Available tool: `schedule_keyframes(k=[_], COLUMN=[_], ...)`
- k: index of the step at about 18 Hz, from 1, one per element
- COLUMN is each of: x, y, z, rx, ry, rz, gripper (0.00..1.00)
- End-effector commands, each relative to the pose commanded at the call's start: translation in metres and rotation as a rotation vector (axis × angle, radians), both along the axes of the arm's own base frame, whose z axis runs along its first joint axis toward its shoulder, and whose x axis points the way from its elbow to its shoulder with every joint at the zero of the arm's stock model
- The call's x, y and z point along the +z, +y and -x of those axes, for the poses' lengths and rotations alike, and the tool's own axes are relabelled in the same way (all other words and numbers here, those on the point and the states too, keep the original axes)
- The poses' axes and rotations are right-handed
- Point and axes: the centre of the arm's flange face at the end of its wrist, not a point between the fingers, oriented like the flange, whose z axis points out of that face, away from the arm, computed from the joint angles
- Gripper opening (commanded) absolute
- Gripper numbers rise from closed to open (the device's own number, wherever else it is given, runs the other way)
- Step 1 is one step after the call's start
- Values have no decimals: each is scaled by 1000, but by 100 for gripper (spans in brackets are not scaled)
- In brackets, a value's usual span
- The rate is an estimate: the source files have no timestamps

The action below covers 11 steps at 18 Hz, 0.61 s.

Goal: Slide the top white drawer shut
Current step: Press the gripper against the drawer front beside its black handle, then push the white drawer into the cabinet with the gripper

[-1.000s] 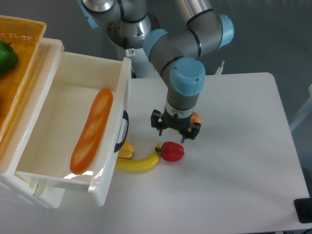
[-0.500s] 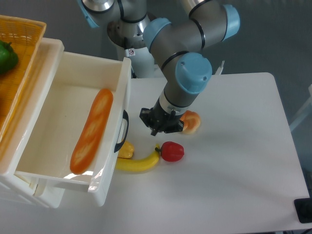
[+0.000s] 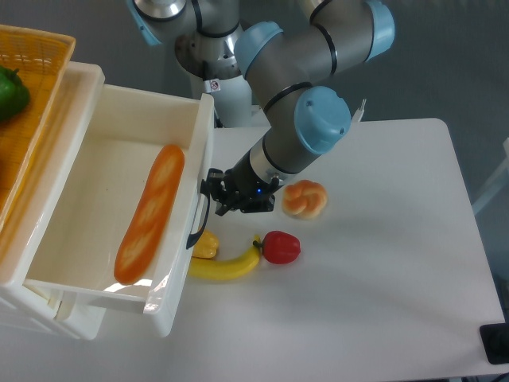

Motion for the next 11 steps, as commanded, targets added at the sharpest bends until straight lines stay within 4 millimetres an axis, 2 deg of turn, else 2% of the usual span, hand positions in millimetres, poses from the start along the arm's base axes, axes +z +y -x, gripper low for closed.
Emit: schedule_keyframes(k=[11], x=[11], y=[-2], z=[-7], rx=[-4], ry=[0], rz=[-2], gripper=[0])
